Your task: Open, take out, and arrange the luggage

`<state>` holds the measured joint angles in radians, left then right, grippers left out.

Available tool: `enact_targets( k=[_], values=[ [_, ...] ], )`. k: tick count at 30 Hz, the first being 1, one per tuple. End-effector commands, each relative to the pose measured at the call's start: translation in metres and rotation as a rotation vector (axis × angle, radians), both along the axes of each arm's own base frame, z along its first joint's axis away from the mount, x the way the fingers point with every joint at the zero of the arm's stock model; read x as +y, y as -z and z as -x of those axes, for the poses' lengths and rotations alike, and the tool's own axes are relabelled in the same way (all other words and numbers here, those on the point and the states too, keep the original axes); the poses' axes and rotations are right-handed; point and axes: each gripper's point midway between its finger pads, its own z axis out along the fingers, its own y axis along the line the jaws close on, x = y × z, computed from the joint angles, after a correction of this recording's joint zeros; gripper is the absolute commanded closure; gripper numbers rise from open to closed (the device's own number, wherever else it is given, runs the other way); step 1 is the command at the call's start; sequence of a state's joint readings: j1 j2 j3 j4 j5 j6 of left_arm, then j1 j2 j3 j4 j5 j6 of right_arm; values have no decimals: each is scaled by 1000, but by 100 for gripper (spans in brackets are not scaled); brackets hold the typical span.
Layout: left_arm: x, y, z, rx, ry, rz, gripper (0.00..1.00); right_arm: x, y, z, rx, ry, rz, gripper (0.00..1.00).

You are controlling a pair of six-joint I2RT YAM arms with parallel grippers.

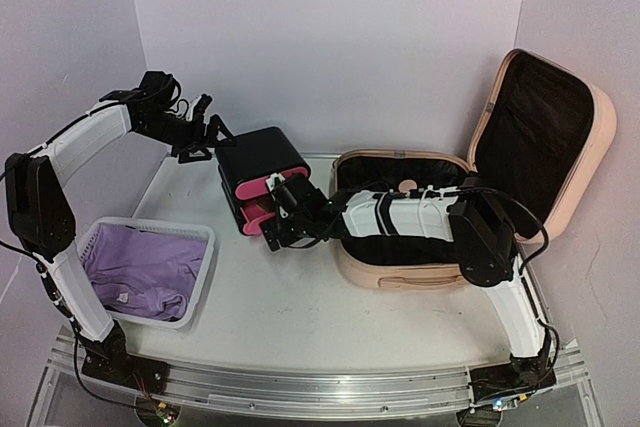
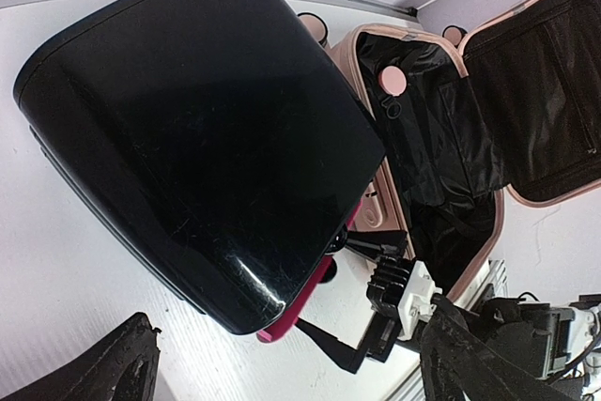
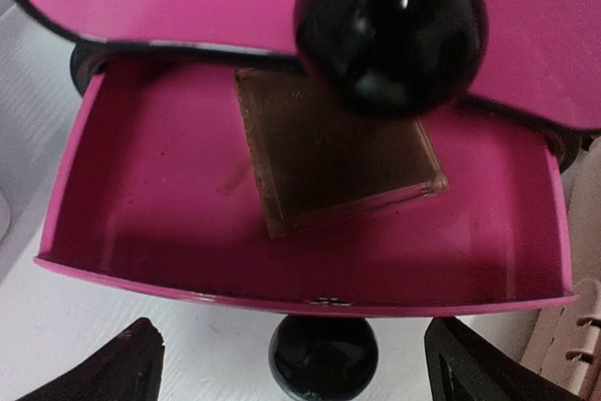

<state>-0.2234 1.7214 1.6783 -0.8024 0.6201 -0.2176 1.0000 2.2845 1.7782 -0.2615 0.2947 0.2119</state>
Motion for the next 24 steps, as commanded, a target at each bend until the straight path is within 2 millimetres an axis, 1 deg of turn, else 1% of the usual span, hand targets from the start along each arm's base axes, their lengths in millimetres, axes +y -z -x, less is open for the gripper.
enact_targets(
  k=[1,6,9,12,17,21,24],
  values=[
    [-1,-20,0,-59,4,33,2,22,-51,-38,-218,51,-110,2],
    [0,-21,0,-61,3,32,2,32,-57,-57,-307,84,-133,2],
    [0,-21,0,-62,2,32,2,36,-63,-63,-350,97,-170,2],
    [0,-22,1,-64,3,32,2,33,-67,-69,-378,156,-216,2],
    [0,-22,0,-65,4,33,2,25,-64,-75,-387,243,-272,2],
    [0,-22,0,-63,6,36,2,34,-68,-78,-393,231,-308,2],
    [0,-21,0,-64,4,32,3,34,-67,-77,-376,234,-326,2]
  ],
)
